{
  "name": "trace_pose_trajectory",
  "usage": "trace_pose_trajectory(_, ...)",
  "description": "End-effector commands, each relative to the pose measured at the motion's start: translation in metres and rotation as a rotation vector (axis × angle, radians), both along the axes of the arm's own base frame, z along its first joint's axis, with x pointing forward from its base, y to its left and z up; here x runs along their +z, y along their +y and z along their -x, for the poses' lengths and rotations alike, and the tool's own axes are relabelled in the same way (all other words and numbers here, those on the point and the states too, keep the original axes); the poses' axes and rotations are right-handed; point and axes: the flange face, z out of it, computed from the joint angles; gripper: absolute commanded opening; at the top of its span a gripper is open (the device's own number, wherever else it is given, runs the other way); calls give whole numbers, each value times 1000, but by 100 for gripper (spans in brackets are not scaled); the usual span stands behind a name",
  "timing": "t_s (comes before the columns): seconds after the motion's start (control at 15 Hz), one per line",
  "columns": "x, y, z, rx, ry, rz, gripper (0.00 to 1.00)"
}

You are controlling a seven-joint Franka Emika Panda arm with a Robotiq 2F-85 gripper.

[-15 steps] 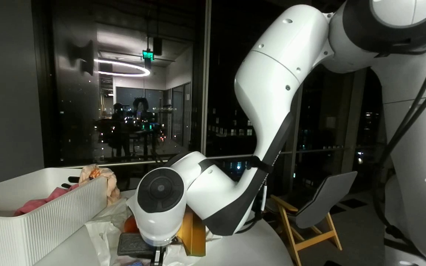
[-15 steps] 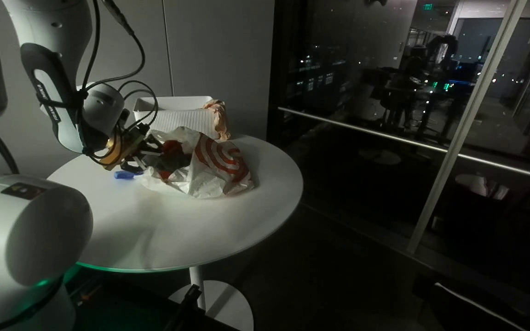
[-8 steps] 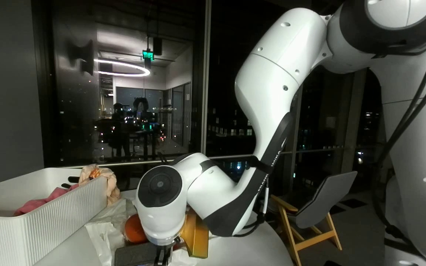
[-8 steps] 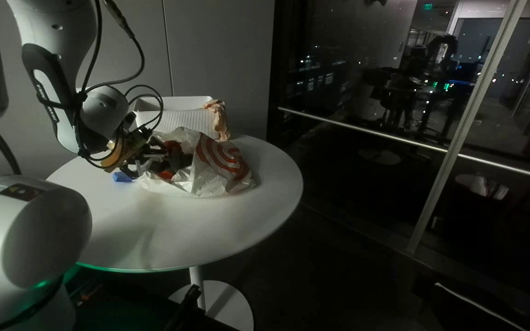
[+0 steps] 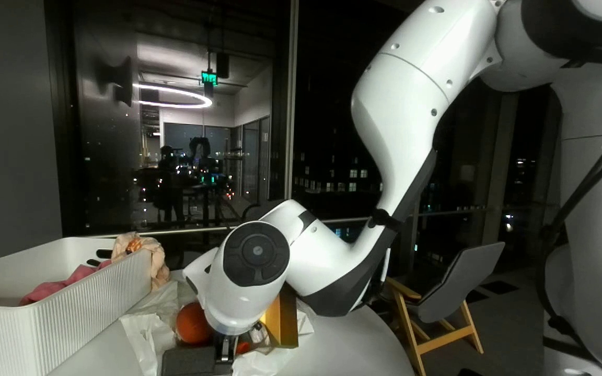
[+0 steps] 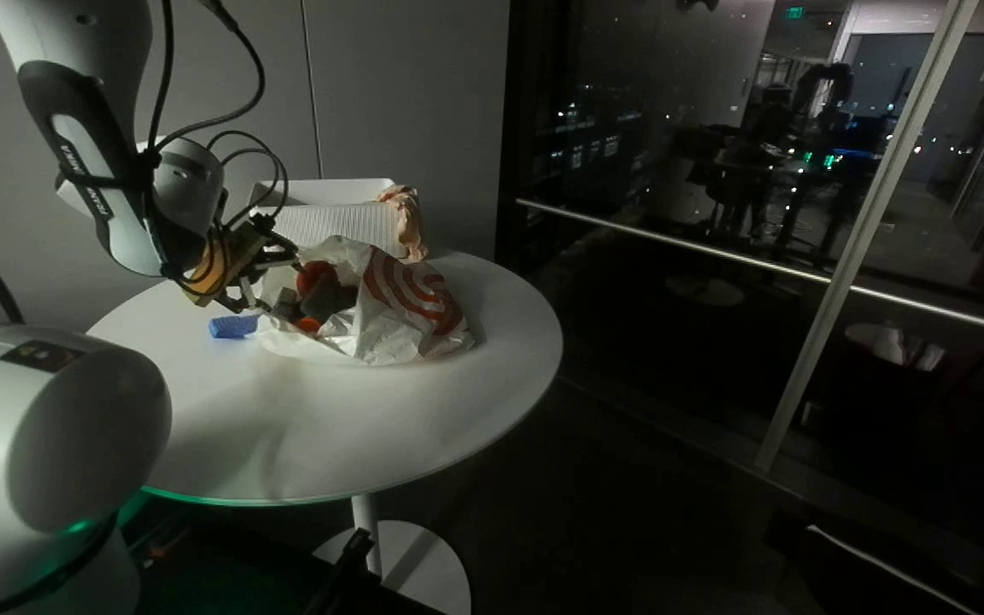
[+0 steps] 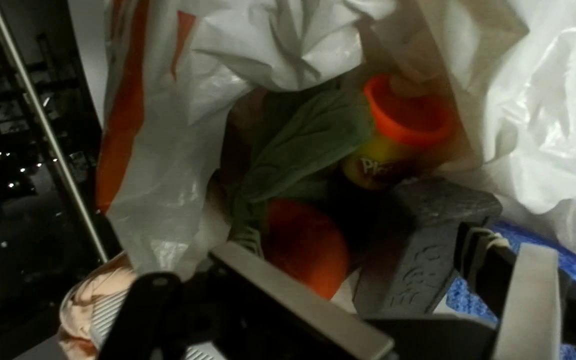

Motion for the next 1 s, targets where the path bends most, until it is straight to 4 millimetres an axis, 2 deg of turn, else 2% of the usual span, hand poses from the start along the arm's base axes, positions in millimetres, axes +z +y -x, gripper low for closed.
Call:
trace_pose_trajectory(0.0, 19, -11, 20, 21, -45, 27, 100)
trace_pose_trajectory(0.13, 13, -15, 30, 83, 75, 8, 100)
trace_pose_trajectory(0.33, -7, -20, 46, 163, 236, 25, 100)
trace_pose_trajectory(0.53, -25, -27, 66, 244, 343, 172, 100)
trace_pose_trajectory(0.73, -27, -30, 73, 287, 334, 354, 100)
trace_pose_trajectory(0.93, -20, -24, 77, 329, 245, 429, 100)
